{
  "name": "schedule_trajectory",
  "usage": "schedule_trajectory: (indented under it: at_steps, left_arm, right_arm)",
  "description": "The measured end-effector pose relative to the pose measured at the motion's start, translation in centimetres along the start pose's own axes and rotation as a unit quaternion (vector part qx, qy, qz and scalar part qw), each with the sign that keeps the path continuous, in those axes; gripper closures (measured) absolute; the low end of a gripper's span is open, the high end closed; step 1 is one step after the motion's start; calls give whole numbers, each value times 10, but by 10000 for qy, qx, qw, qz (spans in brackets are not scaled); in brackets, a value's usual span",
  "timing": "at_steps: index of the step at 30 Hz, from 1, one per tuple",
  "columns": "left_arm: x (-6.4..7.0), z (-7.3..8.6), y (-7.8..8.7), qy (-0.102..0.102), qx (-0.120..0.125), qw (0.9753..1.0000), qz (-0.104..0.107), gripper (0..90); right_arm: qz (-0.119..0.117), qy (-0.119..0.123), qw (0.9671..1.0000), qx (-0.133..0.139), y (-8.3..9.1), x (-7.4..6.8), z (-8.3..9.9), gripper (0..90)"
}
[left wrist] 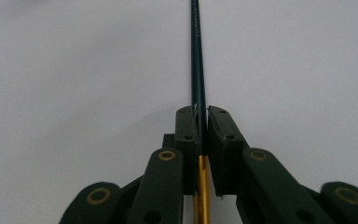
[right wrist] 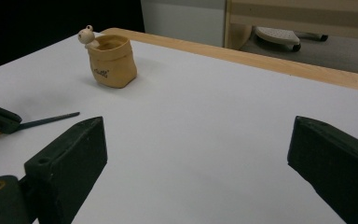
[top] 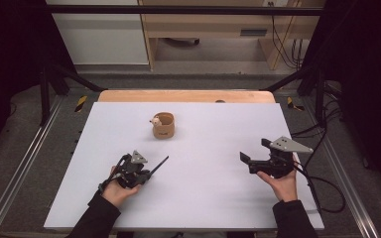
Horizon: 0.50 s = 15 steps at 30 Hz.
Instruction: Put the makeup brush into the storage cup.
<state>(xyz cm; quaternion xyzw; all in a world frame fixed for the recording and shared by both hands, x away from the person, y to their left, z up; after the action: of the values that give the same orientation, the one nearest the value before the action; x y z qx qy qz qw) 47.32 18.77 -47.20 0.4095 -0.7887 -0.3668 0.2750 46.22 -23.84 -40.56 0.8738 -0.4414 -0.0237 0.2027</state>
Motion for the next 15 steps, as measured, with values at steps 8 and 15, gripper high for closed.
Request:
schedule_trajectory:
  at_steps: [8,15]
  left_arm:
    - [1,-2,4,13,56,10000,79,775]
    - [3,-12,19,-9,132,9998,167,588]
  right_arm:
    - [-4,8,10000,14,0,0,0,50]
    - [6,-19,10000,18,1,1,0,50]
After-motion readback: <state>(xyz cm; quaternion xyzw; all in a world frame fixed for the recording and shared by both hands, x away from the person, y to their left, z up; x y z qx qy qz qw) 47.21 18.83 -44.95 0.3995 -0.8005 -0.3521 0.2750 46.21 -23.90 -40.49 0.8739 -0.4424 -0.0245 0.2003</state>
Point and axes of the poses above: each handheld gripper's, and its own axes: y roughly backward along the jaws, z roughly out of its underside, x roughly to its right, the point moved 1 cm from there along -y, roughly forward along the jaws, and after that the axes turned 13 degrees about y, right-handed, at the moved point
